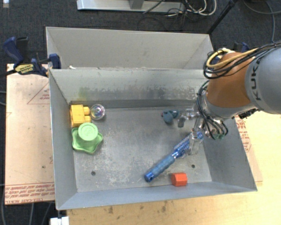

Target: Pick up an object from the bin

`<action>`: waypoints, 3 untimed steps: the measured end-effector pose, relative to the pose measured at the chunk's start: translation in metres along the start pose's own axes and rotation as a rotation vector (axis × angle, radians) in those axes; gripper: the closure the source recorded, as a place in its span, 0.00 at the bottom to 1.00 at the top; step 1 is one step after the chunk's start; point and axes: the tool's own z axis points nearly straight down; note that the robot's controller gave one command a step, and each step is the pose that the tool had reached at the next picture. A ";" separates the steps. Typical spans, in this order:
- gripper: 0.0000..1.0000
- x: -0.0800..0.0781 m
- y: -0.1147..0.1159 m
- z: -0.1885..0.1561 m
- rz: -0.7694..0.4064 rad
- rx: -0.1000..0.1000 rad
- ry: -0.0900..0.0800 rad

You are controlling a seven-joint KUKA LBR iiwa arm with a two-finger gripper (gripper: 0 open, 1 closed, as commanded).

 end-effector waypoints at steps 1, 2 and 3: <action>0.00 0.058 0.009 0.036 -0.143 0.002 -0.001; 1.00 0.057 0.009 0.035 -0.146 0.003 -0.003; 1.00 0.035 -0.006 -0.092 -0.156 0.006 -0.015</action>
Offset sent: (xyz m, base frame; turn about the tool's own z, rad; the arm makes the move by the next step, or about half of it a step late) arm -0.0567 0.0095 -0.0341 -0.1442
